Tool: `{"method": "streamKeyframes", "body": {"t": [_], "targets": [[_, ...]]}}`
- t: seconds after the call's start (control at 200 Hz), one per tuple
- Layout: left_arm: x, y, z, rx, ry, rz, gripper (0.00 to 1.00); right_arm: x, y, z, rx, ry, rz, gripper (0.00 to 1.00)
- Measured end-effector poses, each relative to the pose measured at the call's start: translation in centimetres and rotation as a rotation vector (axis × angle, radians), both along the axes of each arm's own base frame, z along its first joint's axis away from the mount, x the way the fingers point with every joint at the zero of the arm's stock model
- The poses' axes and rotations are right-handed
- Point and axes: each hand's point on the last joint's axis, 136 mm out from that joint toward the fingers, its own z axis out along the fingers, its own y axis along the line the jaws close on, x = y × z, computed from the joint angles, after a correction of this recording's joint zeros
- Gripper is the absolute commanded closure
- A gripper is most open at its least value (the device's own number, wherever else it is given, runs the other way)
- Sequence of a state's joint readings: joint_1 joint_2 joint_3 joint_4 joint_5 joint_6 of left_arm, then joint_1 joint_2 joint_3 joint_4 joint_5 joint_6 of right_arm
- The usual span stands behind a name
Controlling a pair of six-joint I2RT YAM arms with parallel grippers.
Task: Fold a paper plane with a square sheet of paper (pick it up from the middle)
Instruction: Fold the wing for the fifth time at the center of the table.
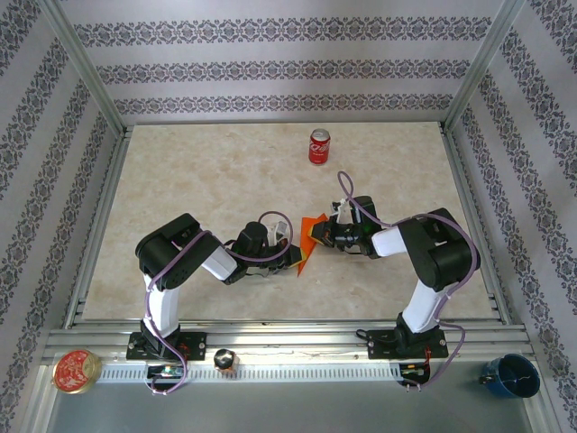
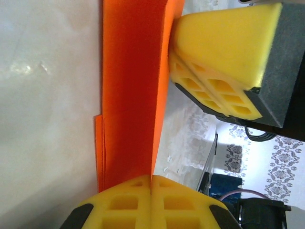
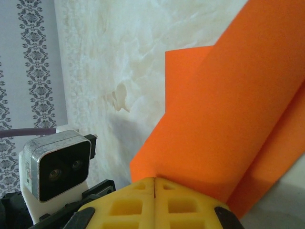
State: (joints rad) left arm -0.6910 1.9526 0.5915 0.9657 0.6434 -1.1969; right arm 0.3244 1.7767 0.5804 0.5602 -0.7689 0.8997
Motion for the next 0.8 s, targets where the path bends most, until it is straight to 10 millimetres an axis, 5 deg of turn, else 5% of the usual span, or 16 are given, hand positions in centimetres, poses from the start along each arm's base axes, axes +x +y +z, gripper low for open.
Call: {"method": "streamKeyframes", "body": {"t": [0.799], "targets": [[0.1, 0.0, -0.1, -0.017, 0.05, 0.003, 1.0, 0.0, -0.2, -1.5, -0.029, 0.051, -0.014, 0.95]]}}
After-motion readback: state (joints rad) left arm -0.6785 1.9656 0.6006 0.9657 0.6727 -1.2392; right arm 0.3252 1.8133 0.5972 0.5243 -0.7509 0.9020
